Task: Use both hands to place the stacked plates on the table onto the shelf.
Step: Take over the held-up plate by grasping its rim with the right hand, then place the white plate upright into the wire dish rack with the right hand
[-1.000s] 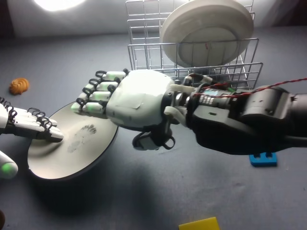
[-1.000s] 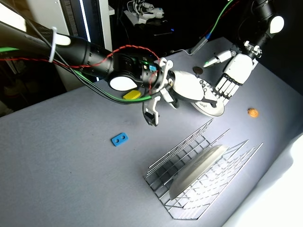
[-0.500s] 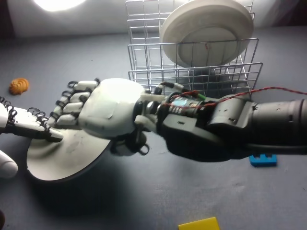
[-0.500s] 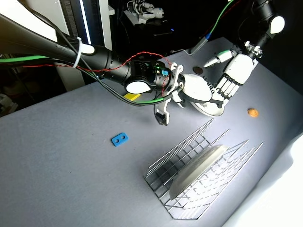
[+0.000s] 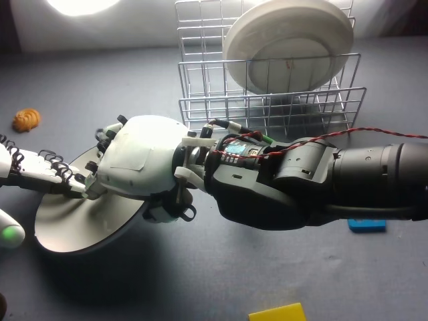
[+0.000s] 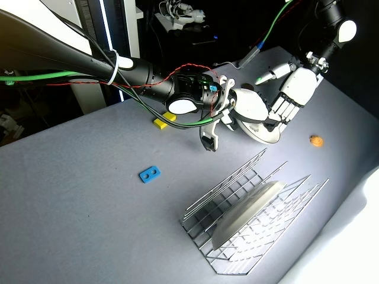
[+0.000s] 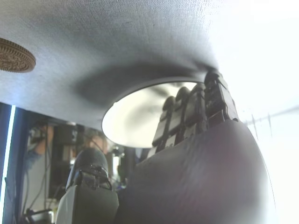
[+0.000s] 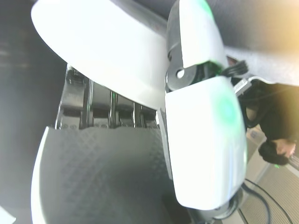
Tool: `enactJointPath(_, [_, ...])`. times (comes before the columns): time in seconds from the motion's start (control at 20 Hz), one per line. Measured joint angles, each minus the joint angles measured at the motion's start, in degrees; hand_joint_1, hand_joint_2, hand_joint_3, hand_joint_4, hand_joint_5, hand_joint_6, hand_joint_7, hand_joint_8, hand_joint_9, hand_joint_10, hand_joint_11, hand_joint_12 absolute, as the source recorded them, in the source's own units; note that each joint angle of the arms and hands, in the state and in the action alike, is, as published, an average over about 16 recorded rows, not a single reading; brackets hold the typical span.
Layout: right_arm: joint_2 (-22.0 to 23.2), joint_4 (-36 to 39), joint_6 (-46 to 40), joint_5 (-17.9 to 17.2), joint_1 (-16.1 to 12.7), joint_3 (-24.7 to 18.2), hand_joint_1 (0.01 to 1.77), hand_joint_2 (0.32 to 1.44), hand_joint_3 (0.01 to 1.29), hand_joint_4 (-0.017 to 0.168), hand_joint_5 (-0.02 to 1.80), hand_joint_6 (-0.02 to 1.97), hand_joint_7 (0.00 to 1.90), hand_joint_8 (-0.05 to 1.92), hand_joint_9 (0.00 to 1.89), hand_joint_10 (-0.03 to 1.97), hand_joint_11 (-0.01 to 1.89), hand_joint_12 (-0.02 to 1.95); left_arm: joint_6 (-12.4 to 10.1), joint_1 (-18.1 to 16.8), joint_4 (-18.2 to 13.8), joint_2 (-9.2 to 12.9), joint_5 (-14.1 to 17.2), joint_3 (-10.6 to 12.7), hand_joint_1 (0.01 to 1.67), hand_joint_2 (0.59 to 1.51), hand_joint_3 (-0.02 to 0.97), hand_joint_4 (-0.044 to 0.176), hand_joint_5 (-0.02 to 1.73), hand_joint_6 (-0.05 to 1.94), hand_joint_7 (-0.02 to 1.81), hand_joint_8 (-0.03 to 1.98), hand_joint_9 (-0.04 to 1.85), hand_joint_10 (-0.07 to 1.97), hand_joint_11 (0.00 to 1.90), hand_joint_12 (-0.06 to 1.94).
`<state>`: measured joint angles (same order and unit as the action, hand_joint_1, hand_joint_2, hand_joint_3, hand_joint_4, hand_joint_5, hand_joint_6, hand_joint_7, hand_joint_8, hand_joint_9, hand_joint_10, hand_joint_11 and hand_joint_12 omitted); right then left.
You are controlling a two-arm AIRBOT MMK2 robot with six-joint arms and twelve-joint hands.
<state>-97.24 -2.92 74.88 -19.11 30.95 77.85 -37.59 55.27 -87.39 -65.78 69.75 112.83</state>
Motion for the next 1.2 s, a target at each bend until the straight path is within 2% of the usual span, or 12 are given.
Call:
enactJointPath(0.3, [0.2,0.1,-0.1,-1.2,-0.2,0.1,1.27,0.96,0.01,-0.001,0.78,0.28,0.89,0.17,0.96,0.20,0.70,0.93,0.0,-0.2,-0.4,0.0,-0.1,0.0,0.02,1.160,0.017,-0.003,0.01,0.00,0.02,0.00,-0.03,-0.06,0.01,-0.04])
enactJointPath(0.6, [1.6,-0.1,-0.3,-2.2,-0.5,-1.3,1.26,0.95,0.01,-0.002,0.87,0.51,1.02,0.34,1.10,0.53,0.97,0.85,0.3,-1.7,-1.8,-0.2,-0.1,0.0,0.02,1.161,0.017,-0.004,0.00,-0.01,0.02,0.00,-0.03,-0.06,0.01,-0.05])
enactJointPath(0.9, [4.6,-1.2,-0.7,-1.8,-0.7,-4.6,1.27,0.95,0.01,0.001,0.89,0.61,1.05,0.47,1.12,0.76,1.01,0.86,1.8,-5.1,-3.7,-0.5,-0.5,0.1,0.02,1.162,0.017,-0.005,0.00,-0.01,0.02,0.00,-0.02,-0.06,0.01,-0.03])
enactJointPath(1.1, [8.1,-2.1,-0.8,-1.1,-1.0,-8.4,1.28,0.95,0.01,0.001,0.90,0.67,1.06,0.53,1.10,0.92,1.00,0.88,3.4,-8.5,-4.8,-0.5,-1.1,0.1,0.02,1.159,0.017,-0.005,0.00,0.00,0.01,0.00,-0.01,-0.06,0.01,-0.01])
enactJointPath(1.2, [10.3,-2.7,-0.9,-0.7,-1.2,-10.8,1.28,0.95,0.01,0.000,0.91,0.69,1.06,0.56,1.10,0.93,1.00,0.88,4.4,-10.6,-5.0,-0.3,-1.4,0.0,0.02,1.158,0.018,-0.005,0.01,0.00,0.01,0.00,-0.01,-0.06,0.01,-0.01])
